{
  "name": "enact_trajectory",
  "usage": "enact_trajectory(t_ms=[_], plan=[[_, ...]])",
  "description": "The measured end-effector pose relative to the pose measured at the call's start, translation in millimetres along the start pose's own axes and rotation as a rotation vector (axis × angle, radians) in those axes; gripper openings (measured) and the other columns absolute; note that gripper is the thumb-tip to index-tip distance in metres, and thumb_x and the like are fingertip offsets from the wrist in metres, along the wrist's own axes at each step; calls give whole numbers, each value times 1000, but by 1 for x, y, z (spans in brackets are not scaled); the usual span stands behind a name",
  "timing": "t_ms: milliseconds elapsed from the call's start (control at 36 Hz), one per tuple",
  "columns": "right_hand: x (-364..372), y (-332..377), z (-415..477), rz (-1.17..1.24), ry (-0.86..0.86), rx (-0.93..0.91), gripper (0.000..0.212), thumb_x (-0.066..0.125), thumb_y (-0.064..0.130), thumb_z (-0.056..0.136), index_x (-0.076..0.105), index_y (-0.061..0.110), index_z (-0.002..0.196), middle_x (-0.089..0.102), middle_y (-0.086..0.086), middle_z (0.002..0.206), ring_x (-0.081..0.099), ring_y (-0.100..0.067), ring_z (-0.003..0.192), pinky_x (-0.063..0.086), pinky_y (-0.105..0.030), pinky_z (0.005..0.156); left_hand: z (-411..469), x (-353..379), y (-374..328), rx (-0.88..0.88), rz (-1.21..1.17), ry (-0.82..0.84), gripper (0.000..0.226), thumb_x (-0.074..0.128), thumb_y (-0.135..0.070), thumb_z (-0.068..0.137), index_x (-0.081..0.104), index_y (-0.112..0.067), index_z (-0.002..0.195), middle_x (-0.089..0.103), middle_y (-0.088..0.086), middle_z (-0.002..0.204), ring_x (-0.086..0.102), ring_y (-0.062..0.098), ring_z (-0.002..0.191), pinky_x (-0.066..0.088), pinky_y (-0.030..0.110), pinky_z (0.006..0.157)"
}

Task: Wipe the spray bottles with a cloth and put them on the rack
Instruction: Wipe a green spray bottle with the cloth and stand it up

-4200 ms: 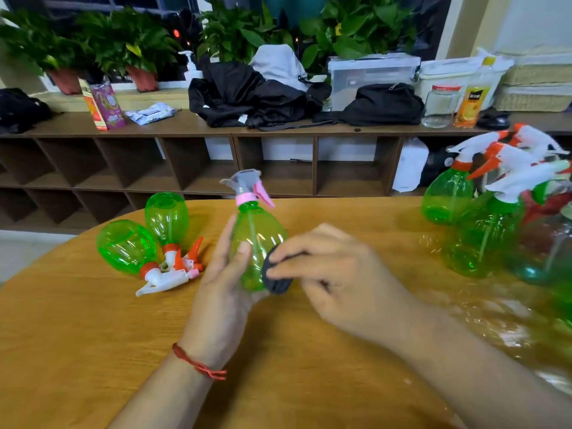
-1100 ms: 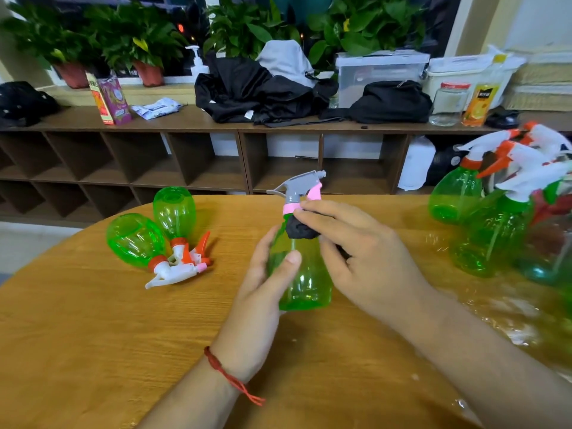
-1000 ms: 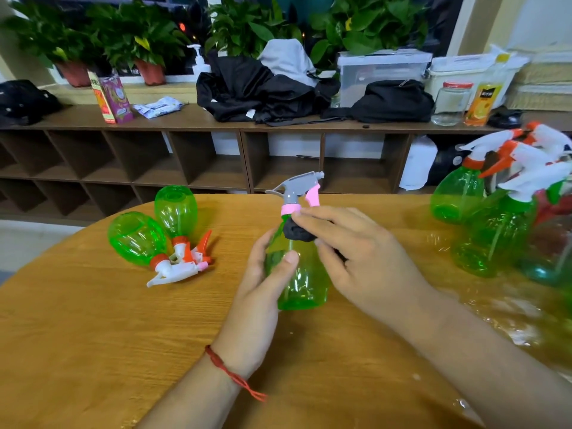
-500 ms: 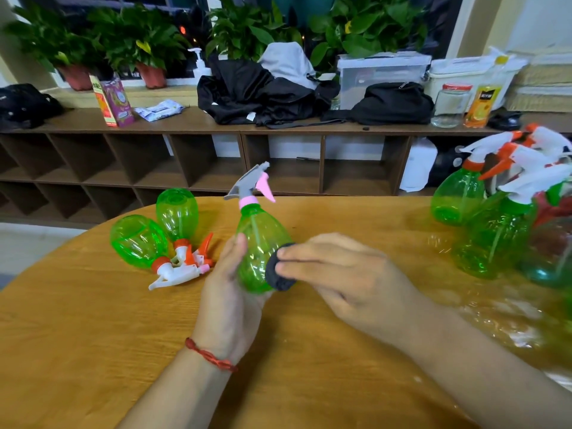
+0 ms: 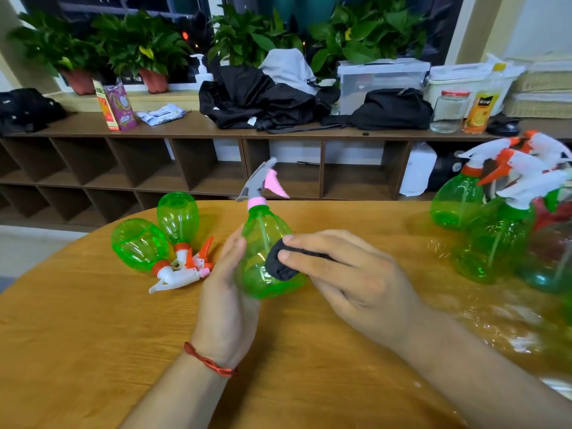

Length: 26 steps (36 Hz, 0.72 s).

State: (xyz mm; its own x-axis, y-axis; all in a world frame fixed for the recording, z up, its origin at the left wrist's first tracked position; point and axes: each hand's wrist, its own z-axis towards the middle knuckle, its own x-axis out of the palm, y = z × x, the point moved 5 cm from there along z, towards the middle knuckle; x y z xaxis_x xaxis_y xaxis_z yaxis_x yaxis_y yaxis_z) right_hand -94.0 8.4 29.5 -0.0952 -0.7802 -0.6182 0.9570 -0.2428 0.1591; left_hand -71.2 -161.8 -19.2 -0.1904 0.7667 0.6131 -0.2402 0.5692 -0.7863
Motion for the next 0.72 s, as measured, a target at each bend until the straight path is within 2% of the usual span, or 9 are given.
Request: enact_trajectory(t_ms=[83,194,278,361,556,722], plan=[[2,-5,0,3,-32,39,37,71,-6,97,75,11,129,68,-3,137,66,-30,122,56,-40,100,-2,2,-1,84,43,23,46,51,-18,109,48,-19,155,65,19,140,67,32,120,62,42,88],[5,-5,-2,39,-28,39,38,72,-7,96,76,12,128,69,-1,135,67,-29,118,57,-40,97,-4,2,1,93,93,34,41,43,-19,112,52,-26,152,67,17,137,67,32,118,61,41,84],[6,-3,-1,69,-36,36,38,72,-8,95,76,12,128,70,-1,135,68,-28,118,57,-39,97,-6,6,1,76,145,37,45,56,-27,105,55,-32,150,68,16,138,68,32,118,59,41,84],[5,-6,0,77,-95,70,34,72,-6,97,77,12,125,71,0,134,68,-23,120,56,-38,100,-8,10,2,83,159,53,45,61,-23,106,55,-31,149,69,15,137,67,34,123,57,44,89],[-7,-30,-2,152,-248,354,37,70,-6,96,76,12,128,71,5,135,65,-5,127,51,-29,111,-21,22,16,-29,95,186,50,54,-28,98,58,-30,148,68,11,142,70,31,122,62,44,88],[-10,-30,-2,150,-277,387,37,71,-7,94,78,13,125,72,5,133,66,-2,125,52,-25,109,-22,22,23,3,147,172,46,56,-32,96,64,-30,142,70,11,139,70,30,122,63,41,90]])
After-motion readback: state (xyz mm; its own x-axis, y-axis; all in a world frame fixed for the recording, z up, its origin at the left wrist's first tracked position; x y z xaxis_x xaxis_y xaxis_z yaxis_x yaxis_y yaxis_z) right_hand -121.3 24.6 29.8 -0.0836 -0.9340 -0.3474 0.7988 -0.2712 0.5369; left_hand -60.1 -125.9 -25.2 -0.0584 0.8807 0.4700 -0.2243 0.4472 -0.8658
